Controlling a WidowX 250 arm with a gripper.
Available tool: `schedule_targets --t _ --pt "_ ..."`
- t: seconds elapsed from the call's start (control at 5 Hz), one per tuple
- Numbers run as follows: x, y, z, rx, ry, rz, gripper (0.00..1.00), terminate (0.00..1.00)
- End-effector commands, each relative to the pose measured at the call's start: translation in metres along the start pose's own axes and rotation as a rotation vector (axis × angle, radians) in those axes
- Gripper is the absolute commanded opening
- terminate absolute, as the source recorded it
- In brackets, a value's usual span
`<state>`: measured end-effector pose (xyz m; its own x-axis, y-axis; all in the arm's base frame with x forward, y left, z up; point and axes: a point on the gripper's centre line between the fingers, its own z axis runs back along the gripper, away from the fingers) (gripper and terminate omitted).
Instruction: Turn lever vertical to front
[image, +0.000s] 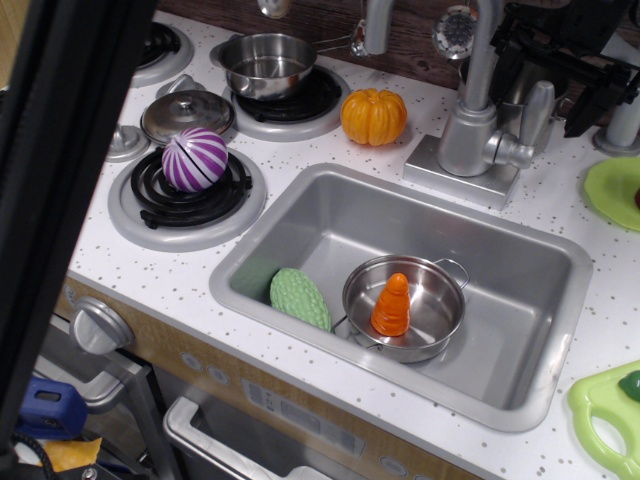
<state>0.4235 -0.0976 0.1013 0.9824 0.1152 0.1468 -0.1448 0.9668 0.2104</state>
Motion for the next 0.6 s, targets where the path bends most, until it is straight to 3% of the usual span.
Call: schedule_targets --t 0.0,0.4 --pt "0.0 0.0 0.0 0.0 0.0 0.0 1.0 0.0" --pt "0.018 -0.004 0.008 0.023 -0.127 0.011 1.0 0.0"
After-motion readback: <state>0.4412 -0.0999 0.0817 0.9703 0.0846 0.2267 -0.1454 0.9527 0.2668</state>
